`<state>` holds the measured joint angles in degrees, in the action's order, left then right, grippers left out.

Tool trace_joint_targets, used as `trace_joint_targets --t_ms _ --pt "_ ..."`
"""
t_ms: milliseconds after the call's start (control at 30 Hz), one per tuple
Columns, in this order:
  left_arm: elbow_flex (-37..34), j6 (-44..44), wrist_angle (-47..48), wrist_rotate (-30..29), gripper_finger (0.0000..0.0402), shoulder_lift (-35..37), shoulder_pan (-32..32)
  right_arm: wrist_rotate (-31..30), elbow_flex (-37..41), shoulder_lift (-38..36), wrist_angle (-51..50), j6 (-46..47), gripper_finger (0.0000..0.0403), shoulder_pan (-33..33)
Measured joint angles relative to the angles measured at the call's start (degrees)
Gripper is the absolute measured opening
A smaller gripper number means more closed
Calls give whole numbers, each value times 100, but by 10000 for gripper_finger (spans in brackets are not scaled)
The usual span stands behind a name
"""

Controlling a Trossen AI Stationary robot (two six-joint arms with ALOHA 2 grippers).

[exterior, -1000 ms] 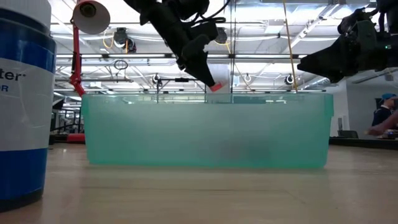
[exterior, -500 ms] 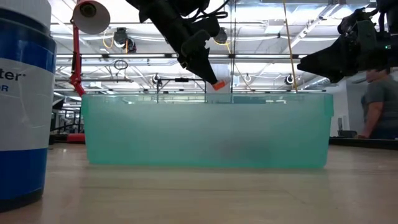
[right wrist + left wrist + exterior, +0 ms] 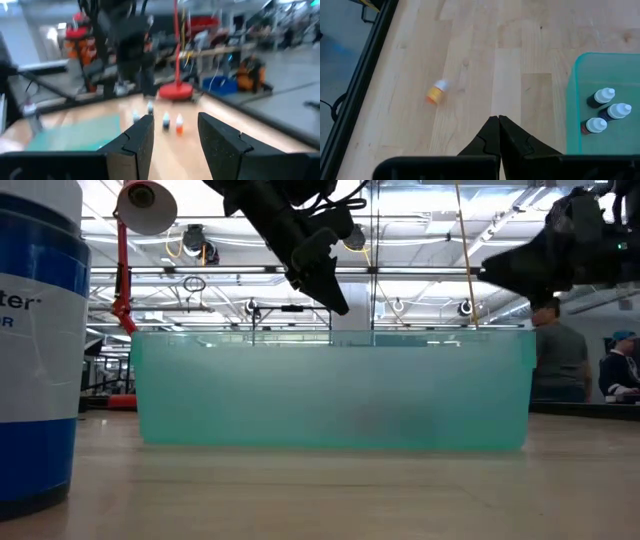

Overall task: Pick & Place food coloring
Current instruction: Put the small orange food coloring bottle into the green bin

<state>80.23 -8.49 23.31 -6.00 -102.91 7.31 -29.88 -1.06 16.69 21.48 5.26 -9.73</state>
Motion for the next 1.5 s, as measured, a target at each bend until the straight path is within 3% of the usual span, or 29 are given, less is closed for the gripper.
trace_joint_targets --t_ms 167,267,400,600,733,933,1100,1267,1500 --pt "0 -2 0 0 4 0 0 -484 -5 -4 861 -304 141 4" --pt "0 20 0 4 3 0 0 -482 -151 37 548 -287 141 111" --pt "0 0 -7 -1 11 0 0 -466 -627 450 -593 -4 141 408" --pt "2 330 -315 -294 4 0 182 -454 -966 1177 -367 -58 141 778" --pt "149 843 -242 -424 40 -12 750 -457 -990 1388 -156 -182 141 875" --pt "1527 1033 695 87 154 -386 1750 -454 -992 1546 -65 -188 141 935" --pt "3319 1077 2107 289 236 -1395 2034 -442 -992 1543 -24 -191 141 935" --pt "4627 969 3396 359 258 -2628 1959 -441 -992 1546 -28 -191 141 934" --pt "4778 937 3366 280 259 -3486 1925 -438 -992 1547 -28 -294 141 933"
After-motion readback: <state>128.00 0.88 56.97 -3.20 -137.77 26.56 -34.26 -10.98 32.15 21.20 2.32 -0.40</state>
